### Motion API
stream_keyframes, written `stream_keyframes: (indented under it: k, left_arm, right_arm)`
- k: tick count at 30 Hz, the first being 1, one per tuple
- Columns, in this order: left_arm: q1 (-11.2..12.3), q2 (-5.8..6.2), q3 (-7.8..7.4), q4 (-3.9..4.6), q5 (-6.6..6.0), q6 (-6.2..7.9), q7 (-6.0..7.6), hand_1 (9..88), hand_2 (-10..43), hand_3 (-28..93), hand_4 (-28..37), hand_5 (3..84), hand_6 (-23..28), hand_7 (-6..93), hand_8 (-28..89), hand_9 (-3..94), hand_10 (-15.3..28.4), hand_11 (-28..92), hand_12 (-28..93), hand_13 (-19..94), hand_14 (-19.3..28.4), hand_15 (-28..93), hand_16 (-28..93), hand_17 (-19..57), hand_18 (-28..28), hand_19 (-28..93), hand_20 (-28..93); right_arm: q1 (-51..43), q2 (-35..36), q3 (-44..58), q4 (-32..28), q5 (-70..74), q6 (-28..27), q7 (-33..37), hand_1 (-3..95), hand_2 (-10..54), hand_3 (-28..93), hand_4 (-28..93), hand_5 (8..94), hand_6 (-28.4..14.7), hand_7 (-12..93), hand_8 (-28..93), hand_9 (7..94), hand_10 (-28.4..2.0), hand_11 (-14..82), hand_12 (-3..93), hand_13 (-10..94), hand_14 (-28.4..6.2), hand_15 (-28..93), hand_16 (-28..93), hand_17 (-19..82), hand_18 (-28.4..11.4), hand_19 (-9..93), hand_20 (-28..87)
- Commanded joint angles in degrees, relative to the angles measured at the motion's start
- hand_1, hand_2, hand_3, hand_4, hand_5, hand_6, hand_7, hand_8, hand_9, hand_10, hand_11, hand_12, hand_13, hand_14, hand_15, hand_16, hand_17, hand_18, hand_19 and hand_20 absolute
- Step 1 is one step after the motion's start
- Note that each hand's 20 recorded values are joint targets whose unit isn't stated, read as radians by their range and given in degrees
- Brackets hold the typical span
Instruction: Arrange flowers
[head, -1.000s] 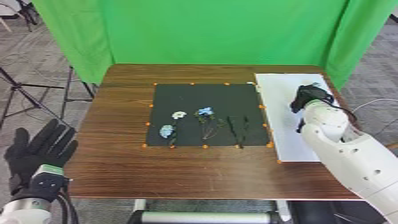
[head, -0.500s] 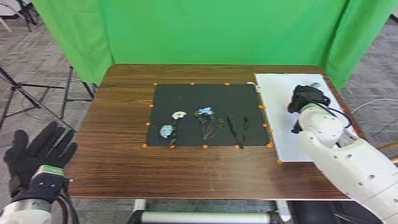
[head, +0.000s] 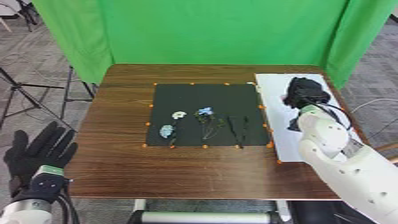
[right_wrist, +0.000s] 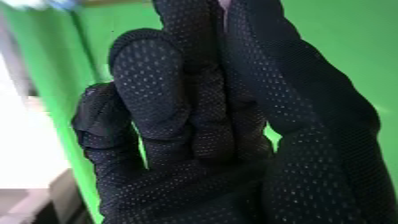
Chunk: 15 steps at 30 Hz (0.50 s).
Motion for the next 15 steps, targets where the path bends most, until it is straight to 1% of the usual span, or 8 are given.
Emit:
stream_keyframes:
  k: [1,3,4,7,9,12,14,15]
  left_arm:
    - [-0.16,0.09,-0.33,-0.40,0.56,0.34,-0.95,23.6,10.4,72,-28.3,37.2,7.5,18.6,-11,31.5,13.3,23,8,22,13.4,37,-10,-6.1,11.4,27,7]
    - [-0.90,0.06,0.07,-0.25,1.05,0.65,-1.60,23.6,10.4,72,-28.3,37.2,7.5,18.5,-11,31.5,13.3,23,8,22,13.4,37,-10,-6.0,11.4,27,7]
    - [-1.02,0.15,0.42,-0.14,1.11,0.28,-1.40,23.6,10.4,72,-28.3,37.2,7.6,18.5,-11,31.6,13.3,23,8,22,13.4,37,-10,-6.0,11.4,27,7]
    - [-1.75,0.16,1.14,0.15,1.26,0.00,-1.93,23.6,10.5,72,-28.3,37.2,7.6,18.6,-11,31.6,13.3,23,8,22,13.3,36,-10,-6.0,11.3,27,7]
    - [-1.92,0.12,1.21,0.23,1.62,-0.21,-2.36,23.5,10.6,72,-28.3,37.3,7.6,18.5,-11,31.5,13.2,23,8,22,13.2,36,-9,-5.9,11.3,27,7]
    - [-2.77,0.20,1.50,0.49,2.27,0.47,-3.15,23.6,10.6,72,-28.3,37.3,7.6,18.5,-11,31.5,13.2,23,8,22,13.3,36,-9,-5.9,11.3,27,7]
    - [-3.99,0.42,2.13,0.87,2.34,0.13,-3.32,23.5,10.6,72,-28.3,37.3,7.6,18.5,-11,31.5,13.2,23,8,22,13.2,36,-9,-5.9,11.3,27,7]
    - [-4.48,0.43,2.33,1.02,2.72,0.00,-3.62,23.6,10.7,72,-28.3,37.3,7.6,18.5,-11,31.5,13.2,23,8,22,13.2,36,-9,-5.9,11.3,27,7]
  right_arm:
    - [1.90,-2.97,-4.32,-5.29,-0.61,0.58,-4.27,57.9,-9.5,67,-28,79.3,-0.3,30,8,89.0,-8.9,8.1,34.0,77,-7.7,59,29,40,-23.4,89,39]
    - [2.29,-3.90,-6.21,-6.54,-0.73,0.11,-5.10,57.8,-9.5,68,-28,79.3,-0.5,30,8,88.9,-8.9,8.2,34.0,77,-7.7,58,29,40,-23.4,89,38]
    - [2.36,-4.39,-6.72,-6.72,-0.87,-0.12,-5.46,57.8,-9.5,68,-28,79.3,-0.5,30,8,88.9,-8.9,8.3,34.0,77,-7.7,58,29,40,-23.4,89,38]
    - [3.23,-5.82,-9.45,-7.22,-0.44,-1.12,-6.21,57.7,-9.5,68,-28,79.1,-0.6,30,8,88.8,-9.1,8.4,33.9,77,-7.7,58,29,40,-23.5,90,38]
    - [3.56,-6.97,-10.62,-7.23,-0.43,-1.69,-6.37,57.7,-9.5,68,-28,79.2,-0.7,30,8,88.6,-9.1,8.5,33.9,77,-7.8,58,29,40,-23.5,90,38]
    - [3.80,-9.13,-11.27,-6.13,-0.85,-2.52,-7.18,57.6,-9.5,68,-28,79.1,-0.8,30,8,88.5,-9.2,8.4,33.7,77,-7.9,58,29,40,-23.5,90,38]
    - [4.88,-10.26,-12.67,-4.79,-0.61,-2.09,-6.42,57.6,-9.5,68,-28,79.0,-0.8,30,8,88.4,-9.2,8.4,33.6,77,-7.9,58,29,40,-23.5,90,38]
    - [5.12,-11.10,-12.73,-3.99,-0.89,-2.35,-6.44,57.6,-9.5,68,-28,79.0,-0.8,30,8,88.2,-9.3,8.4,33.6,77,-7.9,58,29,40,-23.5,90,38]
